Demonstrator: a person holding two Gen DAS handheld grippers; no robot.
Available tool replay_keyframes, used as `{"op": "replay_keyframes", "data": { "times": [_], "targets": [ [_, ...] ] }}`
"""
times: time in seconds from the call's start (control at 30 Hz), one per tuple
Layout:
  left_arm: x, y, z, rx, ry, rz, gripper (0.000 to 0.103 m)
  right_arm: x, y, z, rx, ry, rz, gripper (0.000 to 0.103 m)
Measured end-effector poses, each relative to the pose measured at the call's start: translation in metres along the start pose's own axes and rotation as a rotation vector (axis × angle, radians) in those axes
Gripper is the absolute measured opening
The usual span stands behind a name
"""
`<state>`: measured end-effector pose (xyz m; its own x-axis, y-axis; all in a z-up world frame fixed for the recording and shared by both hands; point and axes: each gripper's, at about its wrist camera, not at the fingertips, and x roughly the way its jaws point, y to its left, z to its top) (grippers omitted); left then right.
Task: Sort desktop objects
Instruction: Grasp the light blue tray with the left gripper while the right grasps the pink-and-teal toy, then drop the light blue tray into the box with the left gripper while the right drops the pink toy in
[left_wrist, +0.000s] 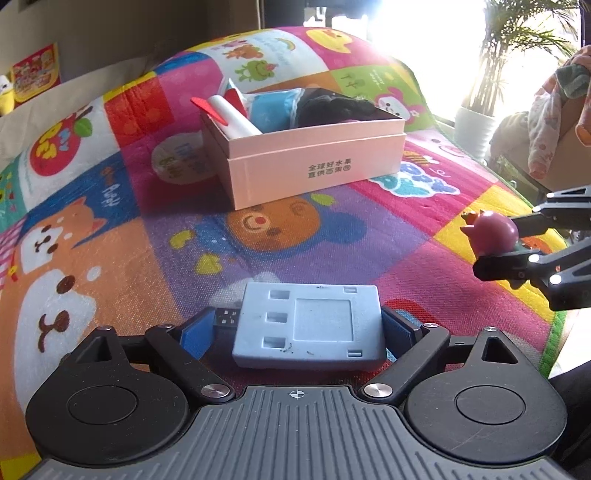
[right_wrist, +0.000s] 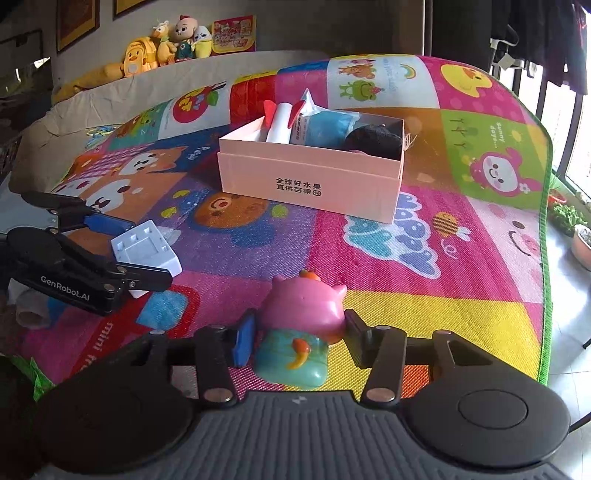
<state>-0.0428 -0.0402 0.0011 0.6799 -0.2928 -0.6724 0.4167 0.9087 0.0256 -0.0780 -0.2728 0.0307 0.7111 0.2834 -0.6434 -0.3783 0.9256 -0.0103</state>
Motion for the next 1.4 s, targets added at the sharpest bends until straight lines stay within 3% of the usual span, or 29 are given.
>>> {"op": "replay_keyframes", "data": {
  "times": [0.13,0.23,0.4,0.53,0.63,0.8,0.97,1.07,1.2,1.23,1.27,1.3,1.4],
  "targets": [
    [-0.019,-0.012,0.001,0.044,-0.026,-0.033,0.095,-0.021,0.001,0.008,-0.042,-0.040,-0.006,0.049],
    [-0.038,-0.015,0.021,0.070,-0.115,-0.025,0.095,-0.043,-0.006,0.022,-0.054,-0.099,-0.024,0.049],
    [-0.042,-0.006,0.086,0.066,-0.284,0.034,0.095,-0.075,-0.019,0.054,-0.057,-0.229,-0.070,0.049],
    [-0.019,0.008,0.149,-0.033,-0.413,0.028,0.095,-0.086,-0.023,0.074,-0.054,-0.297,-0.079,0.049],
    [0.004,0.015,0.181,-0.064,-0.375,-0.038,0.100,-0.083,-0.025,0.086,-0.049,-0.304,-0.093,0.049],
    [0.002,0.019,0.156,-0.064,-0.354,0.005,0.101,-0.081,-0.032,0.088,-0.055,-0.290,-0.102,0.049],
    [0.004,0.019,0.101,-0.034,-0.233,0.031,0.101,-0.072,-0.038,0.103,-0.018,-0.273,-0.039,0.049],
    [0.005,0.019,0.080,-0.046,-0.200,0.028,0.101,-0.063,-0.039,0.128,0.000,-0.291,0.038,0.049],
    [0.004,0.025,0.071,-0.093,-0.203,0.003,0.101,-0.026,-0.045,0.178,0.059,-0.257,0.056,0.049],
    [0.002,0.026,0.069,-0.099,-0.209,0.000,0.101,-0.012,-0.048,0.190,0.074,-0.237,0.055,0.055],
    [0.001,0.028,0.068,-0.106,-0.215,-0.002,0.101,0.001,-0.050,0.199,0.082,-0.218,0.046,0.069],
    [-0.001,0.030,0.066,-0.115,-0.221,-0.006,0.102,0.015,-0.052,0.206,0.094,-0.211,0.019,0.073],
    [-0.003,0.038,0.060,-0.150,-0.225,-0.019,0.102,0.050,-0.048,0.220,0.078,-0.181,-0.009,0.074]
  ]
}}
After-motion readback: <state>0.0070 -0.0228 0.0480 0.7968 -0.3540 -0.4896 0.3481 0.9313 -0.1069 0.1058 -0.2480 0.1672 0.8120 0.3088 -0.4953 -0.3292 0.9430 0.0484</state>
